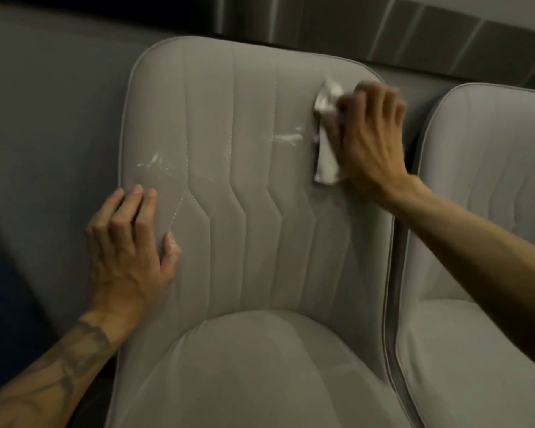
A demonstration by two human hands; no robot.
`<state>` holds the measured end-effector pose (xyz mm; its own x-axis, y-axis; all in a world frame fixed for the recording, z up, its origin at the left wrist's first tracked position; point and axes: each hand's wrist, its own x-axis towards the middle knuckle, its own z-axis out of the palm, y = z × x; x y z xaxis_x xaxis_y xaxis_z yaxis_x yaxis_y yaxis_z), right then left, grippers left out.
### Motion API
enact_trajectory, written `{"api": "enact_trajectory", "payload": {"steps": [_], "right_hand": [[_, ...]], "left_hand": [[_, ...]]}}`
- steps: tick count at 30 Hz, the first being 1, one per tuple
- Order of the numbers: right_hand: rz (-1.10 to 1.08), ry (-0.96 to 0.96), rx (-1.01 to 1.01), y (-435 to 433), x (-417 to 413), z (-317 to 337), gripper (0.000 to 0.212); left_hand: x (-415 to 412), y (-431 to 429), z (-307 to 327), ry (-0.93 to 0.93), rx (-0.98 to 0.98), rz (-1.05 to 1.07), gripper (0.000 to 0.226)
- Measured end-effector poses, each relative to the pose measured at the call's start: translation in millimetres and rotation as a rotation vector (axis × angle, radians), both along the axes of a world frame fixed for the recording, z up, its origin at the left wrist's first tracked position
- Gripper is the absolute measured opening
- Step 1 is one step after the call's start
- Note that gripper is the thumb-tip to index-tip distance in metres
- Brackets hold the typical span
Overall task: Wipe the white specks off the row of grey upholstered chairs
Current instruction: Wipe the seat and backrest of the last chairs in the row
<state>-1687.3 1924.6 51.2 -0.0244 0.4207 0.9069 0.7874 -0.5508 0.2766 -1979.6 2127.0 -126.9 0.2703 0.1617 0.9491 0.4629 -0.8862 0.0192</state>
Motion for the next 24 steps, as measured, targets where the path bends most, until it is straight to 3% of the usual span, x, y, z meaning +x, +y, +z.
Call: {"api": "enact_trajectory", "payload": {"steps": [3, 5, 8, 12, 14, 18, 20, 24], "right_hand": [[-0.018, 0.174, 0.211, 16, -9, -4, 0.026], [0.038, 0.225, 0.150, 13, -24, -32, 0.025], [0.065, 0.190, -0.033, 4, -29, -41, 0.029], [0.037, 0.194, 0.095, 30, -18, 15, 0.034], [0.045, 0.242, 0.194, 37, -26, 10, 0.033], [0.095, 0.251, 0.045, 26, -44, -40, 0.032], [0.096, 0.199, -0.008, 27, -38, -29, 0.032], [0.092, 0.211, 0.173, 47, -26, 6, 0.031]], "left_hand": [[0, 1, 1, 0.000, 0.003, 0.003, 0.063], [-1, 1, 2, -0.006, 0.002, 0.007, 0.063], [-3, 1, 3, -0.005, -0.002, -0.007, 0.062], [-2, 3, 3, 0.002, -0.003, 0.002, 0.063], [-3, 4, 2, -0.001, -0.003, 0.005, 0.063], [-4, 4, 2, 0.002, -0.006, 0.001, 0.064], [-3, 4, 2, 0.003, 0.001, 0.006, 0.064], [-2, 5, 2, 0.006, 0.001, 0.012, 0.064]]}}
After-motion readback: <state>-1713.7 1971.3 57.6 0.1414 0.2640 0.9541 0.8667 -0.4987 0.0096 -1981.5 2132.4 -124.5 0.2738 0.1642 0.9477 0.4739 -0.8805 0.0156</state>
